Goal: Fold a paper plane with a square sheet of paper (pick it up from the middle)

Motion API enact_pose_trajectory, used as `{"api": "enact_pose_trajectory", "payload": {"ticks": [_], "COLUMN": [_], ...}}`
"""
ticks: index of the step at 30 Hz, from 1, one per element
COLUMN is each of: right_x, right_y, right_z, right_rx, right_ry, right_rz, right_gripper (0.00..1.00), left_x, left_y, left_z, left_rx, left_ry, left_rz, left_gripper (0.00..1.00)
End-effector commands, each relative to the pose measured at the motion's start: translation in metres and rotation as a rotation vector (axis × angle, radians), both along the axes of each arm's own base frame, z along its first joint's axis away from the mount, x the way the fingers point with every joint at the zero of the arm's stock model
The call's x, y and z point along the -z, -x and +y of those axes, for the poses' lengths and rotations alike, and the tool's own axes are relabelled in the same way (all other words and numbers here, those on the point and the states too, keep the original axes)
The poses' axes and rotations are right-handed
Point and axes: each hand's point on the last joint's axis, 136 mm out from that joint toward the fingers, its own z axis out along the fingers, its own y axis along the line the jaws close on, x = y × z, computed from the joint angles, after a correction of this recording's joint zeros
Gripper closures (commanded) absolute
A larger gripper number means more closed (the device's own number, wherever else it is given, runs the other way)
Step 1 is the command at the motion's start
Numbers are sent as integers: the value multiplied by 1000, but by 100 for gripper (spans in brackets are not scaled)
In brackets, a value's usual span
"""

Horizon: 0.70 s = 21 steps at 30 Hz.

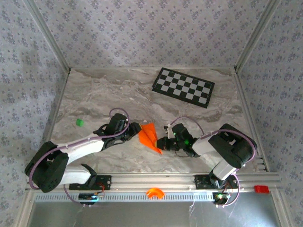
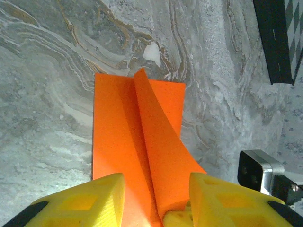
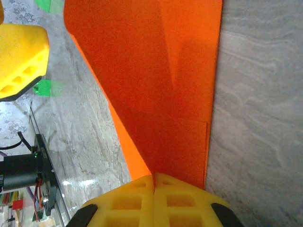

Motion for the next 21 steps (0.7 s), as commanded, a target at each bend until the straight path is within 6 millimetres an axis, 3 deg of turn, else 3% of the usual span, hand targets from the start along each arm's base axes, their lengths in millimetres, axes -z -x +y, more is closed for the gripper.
{"api": "enact_pose_trajectory", "payload": {"ticks": [1, 21], "right_x": [17, 23], "right_y": [8, 12], "right_z": [-11, -19], "right_rx": [25, 32], "right_ry": [32, 68], "right_rz": [76, 81], "right_gripper": [100, 100], "left_x": [-6, 6], "left_y": [0, -3], "left_z": [-10, -29], "left_rx": [38, 77], "left_ry": [37, 16], "left_rz": [-22, 8], "left_gripper": [62, 70]}}
